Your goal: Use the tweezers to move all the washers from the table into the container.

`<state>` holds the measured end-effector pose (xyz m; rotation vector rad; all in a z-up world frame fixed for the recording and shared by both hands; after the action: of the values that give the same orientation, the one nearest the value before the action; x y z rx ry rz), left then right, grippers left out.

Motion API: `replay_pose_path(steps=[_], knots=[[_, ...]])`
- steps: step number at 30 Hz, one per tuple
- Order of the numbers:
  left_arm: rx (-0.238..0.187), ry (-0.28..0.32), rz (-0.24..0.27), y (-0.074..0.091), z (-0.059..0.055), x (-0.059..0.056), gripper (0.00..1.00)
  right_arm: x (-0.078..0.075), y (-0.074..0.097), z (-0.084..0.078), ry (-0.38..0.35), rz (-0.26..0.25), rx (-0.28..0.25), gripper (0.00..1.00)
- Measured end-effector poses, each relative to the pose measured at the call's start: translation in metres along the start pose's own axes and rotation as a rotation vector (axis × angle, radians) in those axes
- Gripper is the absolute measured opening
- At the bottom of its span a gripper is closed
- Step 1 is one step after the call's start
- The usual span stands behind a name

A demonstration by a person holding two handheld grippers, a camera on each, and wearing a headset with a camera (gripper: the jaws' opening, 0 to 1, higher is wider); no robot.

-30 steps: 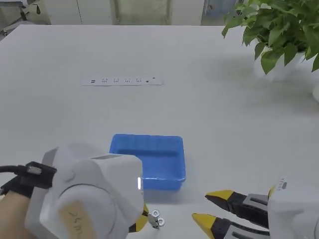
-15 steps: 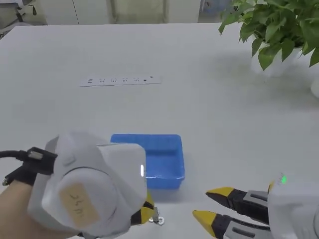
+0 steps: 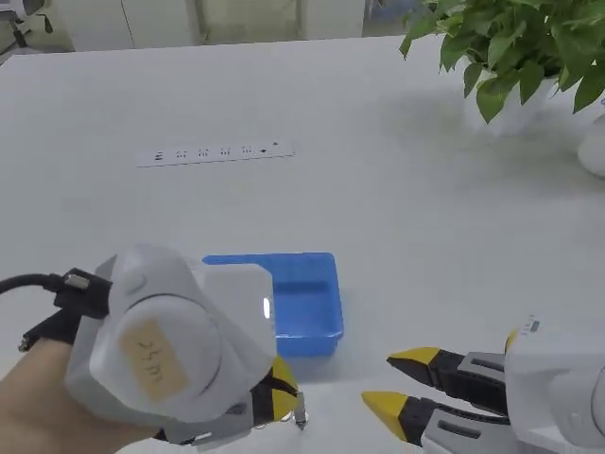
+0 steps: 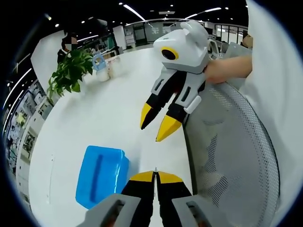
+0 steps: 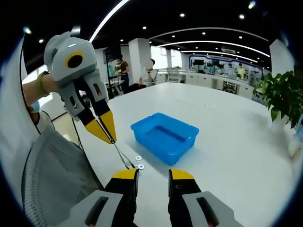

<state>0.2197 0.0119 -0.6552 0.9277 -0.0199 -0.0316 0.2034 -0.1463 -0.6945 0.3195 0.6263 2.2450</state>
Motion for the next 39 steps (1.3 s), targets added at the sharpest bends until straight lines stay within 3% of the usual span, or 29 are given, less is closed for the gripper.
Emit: replay_pose_path(steps=[4,6,7,8,9,11,17,25,29,35,37,39], knots=[[0.012,0.012,0.0,0.001,-0.001,0.004,0.0,0.004,-0.002,0.001,-0.008,0.038,-0.006,0.2],[0.014,0.012,-0.002,0.002,-0.002,0.004,0.0,0.01,-0.006,0.003,-0.008,0.115,-0.009,0.19],[0.016,0.01,-0.003,0.002,-0.002,0.004,0.0,0.016,-0.009,0.001,0.007,0.198,0.018,0.19],[0.02,0.008,-0.004,0.001,-0.002,0.004,0.0,0.018,-0.012,0.0,0.035,0.24,0.046,0.19],[0.031,0.004,-0.008,0.001,-0.003,0.004,0.0,0.018,-0.018,0.001,0.106,0.246,0.076,0.18],[0.036,-0.003,-0.01,0.001,-0.004,0.003,0.0,0.02,-0.025,0.003,0.181,0.26,0.095,0.18],[0.035,-0.004,-0.011,0.0,-0.003,0.003,0.0,0.029,-0.049,0.018,0.282,0.334,0.09,0.18],[0.013,0.016,-0.007,-0.003,0.0,0.003,0.0,0.039,-0.072,0.012,0.374,0.441,0.143,0.13],[-0.003,0.047,-0.001,-0.004,0.0,0.003,0.0,0.036,-0.072,0.013,0.41,0.446,0.14,0.04],[-0.014,0.066,0.051,-0.006,-0.009,0.001,0.0,0.035,-0.073,0.012,0.405,0.461,0.129,0.03],[-0.04,0.114,0.075,-0.004,-0.011,0.0,0.0,0.034,-0.072,0.012,0.405,0.453,0.126,0.02],[-0.084,0.171,0.111,0.001,-0.015,0.0,0.07,0.033,-0.071,0.011,0.397,0.449,0.123,0.02]])
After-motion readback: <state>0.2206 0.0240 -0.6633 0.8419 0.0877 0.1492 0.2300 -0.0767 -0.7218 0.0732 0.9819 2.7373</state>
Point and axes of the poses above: the centre of the closed fingertips' face, and the gripper's own axes: y roughly backward along the fingers, x roughly to its left, z roughly out of its top, the point moved 8 cm from there along y, roughly backward along the fingers, and after that the axes turned 7 degrees about -z, right-handed, at the moved point
